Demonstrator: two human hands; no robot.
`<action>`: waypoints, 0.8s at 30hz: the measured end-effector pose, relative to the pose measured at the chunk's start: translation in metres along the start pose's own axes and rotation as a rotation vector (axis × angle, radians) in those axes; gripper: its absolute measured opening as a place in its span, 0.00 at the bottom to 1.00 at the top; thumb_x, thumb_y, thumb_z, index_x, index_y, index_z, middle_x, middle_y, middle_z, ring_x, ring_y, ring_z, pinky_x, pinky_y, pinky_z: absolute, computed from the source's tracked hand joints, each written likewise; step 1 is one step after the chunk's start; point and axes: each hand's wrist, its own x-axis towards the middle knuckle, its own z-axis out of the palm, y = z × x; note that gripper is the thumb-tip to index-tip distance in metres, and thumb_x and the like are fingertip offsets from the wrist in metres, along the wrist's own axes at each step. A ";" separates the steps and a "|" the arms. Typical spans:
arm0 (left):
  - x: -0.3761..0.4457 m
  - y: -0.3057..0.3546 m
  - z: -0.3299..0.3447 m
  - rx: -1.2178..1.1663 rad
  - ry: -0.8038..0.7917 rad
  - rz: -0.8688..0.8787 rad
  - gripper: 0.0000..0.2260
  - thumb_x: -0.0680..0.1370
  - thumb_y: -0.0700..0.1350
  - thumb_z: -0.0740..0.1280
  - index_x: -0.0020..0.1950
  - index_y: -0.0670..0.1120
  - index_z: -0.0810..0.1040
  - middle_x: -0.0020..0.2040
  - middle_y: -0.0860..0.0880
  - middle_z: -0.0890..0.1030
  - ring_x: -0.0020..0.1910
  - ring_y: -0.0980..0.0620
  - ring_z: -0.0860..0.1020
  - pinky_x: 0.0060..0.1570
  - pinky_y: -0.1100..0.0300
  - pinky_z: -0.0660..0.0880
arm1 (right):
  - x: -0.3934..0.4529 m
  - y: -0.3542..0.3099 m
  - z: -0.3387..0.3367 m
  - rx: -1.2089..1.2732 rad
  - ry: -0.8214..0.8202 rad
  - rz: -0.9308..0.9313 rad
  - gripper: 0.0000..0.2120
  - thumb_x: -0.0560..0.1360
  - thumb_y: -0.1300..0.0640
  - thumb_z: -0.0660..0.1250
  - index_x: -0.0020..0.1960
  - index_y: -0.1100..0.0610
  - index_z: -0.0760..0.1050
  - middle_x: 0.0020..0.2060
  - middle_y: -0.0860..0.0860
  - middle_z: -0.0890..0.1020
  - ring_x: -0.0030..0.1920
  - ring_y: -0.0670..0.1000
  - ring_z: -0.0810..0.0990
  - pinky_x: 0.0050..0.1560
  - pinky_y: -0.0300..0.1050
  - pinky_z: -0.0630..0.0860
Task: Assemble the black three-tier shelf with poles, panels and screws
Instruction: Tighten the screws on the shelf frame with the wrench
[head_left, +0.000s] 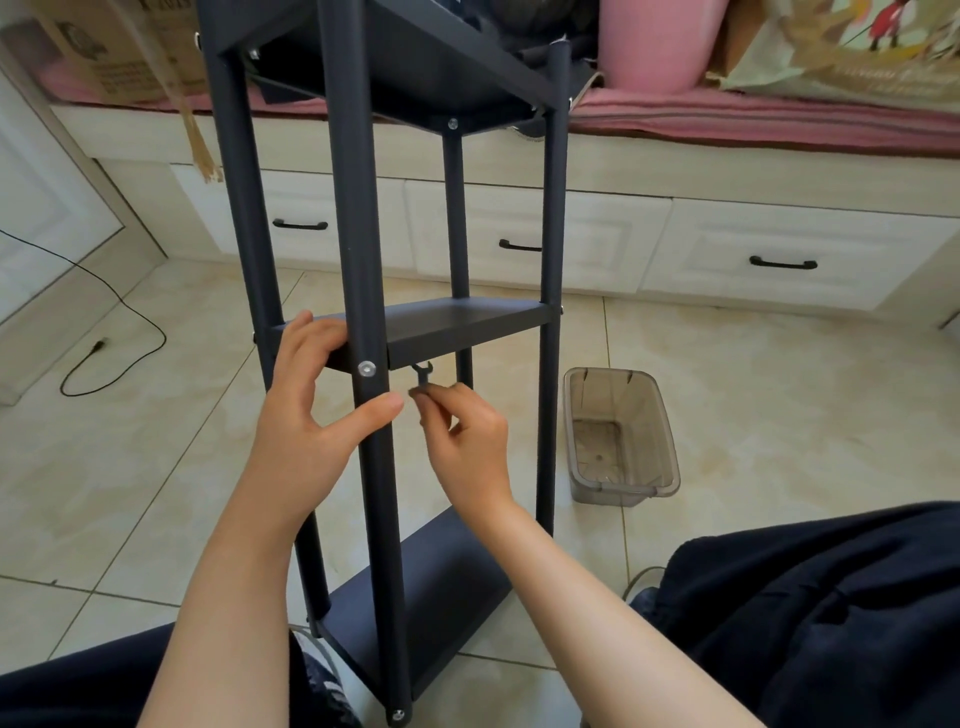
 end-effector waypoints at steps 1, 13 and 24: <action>0.000 0.000 0.001 0.006 0.002 -0.002 0.22 0.71 0.49 0.72 0.59 0.68 0.72 0.62 0.75 0.70 0.72 0.75 0.56 0.63 0.82 0.54 | -0.001 0.002 -0.007 -0.020 0.004 -0.006 0.05 0.77 0.63 0.68 0.48 0.61 0.83 0.36 0.49 0.81 0.36 0.44 0.75 0.38 0.31 0.69; -0.009 0.018 0.027 0.043 0.043 -0.036 0.20 0.73 0.42 0.76 0.61 0.56 0.75 0.67 0.63 0.72 0.77 0.67 0.53 0.65 0.73 0.54 | -0.002 0.045 -0.109 -0.090 0.159 0.451 0.11 0.76 0.60 0.68 0.35 0.57 0.79 0.28 0.48 0.79 0.30 0.44 0.74 0.31 0.33 0.69; -0.009 0.027 0.034 0.103 0.088 -0.076 0.16 0.72 0.57 0.74 0.55 0.62 0.73 0.64 0.67 0.71 0.77 0.65 0.54 0.68 0.69 0.54 | 0.009 0.154 -0.162 -0.695 -0.256 0.986 0.09 0.76 0.62 0.63 0.46 0.62 0.82 0.42 0.56 0.83 0.43 0.57 0.79 0.36 0.42 0.70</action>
